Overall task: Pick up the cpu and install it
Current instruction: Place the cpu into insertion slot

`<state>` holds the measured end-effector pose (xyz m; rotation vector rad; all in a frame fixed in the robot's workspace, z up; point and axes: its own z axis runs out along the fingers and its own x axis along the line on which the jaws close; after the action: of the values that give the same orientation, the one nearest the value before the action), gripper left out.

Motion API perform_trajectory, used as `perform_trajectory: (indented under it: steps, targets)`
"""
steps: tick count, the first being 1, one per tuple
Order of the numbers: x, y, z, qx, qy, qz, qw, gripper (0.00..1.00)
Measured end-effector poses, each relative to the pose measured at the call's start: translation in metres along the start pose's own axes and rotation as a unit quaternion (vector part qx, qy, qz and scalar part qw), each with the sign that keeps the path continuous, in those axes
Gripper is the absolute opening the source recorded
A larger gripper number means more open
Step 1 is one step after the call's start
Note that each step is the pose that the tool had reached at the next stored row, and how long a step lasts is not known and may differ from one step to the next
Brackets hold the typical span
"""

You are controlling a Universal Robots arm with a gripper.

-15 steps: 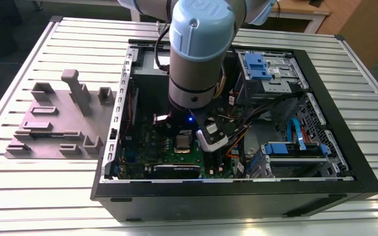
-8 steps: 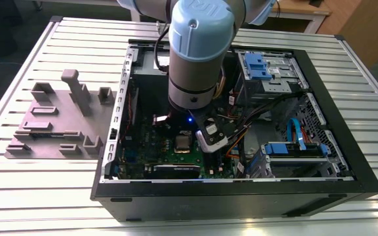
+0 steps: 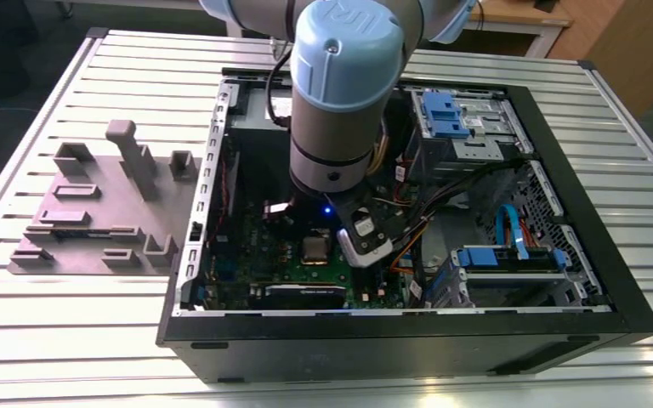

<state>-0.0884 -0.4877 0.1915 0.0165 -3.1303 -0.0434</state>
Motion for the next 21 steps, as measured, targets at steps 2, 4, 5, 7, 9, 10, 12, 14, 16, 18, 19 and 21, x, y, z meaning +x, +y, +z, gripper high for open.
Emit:
perform_trajectory:
  steps: [2, 4, 5, 7, 9, 10, 12, 14, 16, 18, 19, 21]
  targets:
    - [0.0007, 0.0000, 0.0012, 0.0000, 0.0000, 0.000, 1.00000, 0.47]
    - [0.0007, -0.0001, 0.0017, 0.0001, 0.0001, 0.000, 1.00000, 0.47]
    - [0.0007, -0.0001, 0.0017, 0.0001, 0.0001, 0.000, 1.00000, 0.47]
    - [0.0008, -0.0002, 0.0019, 0.0000, 0.0000, 0.001, 1.00000, 0.47]
    - [0.0009, -0.0005, 0.0019, -0.0001, 0.0000, 0.003, 1.00000, 0.47]
    - [0.0008, -0.0007, 0.0020, -0.0001, -0.0001, 0.004, 0.99999, 0.47]
    - [0.0008, -0.0009, 0.0021, -0.0001, -0.0002, 0.006, 0.99998, 0.47]
    - [0.0008, -0.0011, 0.0023, 0.0000, -0.0002, 0.007, 0.99998, 0.47]
    - [0.0008, -0.0012, 0.0030, 0.0001, -0.0001, 0.007, 0.99998, 0.47]
    - [0.0008, -0.0012, 0.0039, 0.0002, 0.0000, 0.007, 0.99997, 0.47]
    - [0.0008, -0.0012, 0.0045, 0.0003, 0.0000, 0.007, 0.99997, 0.47]
    - [0.0008, -0.0013, 0.0059, 0.0003, 0.0000, 0.007, 0.99997, 0.47]
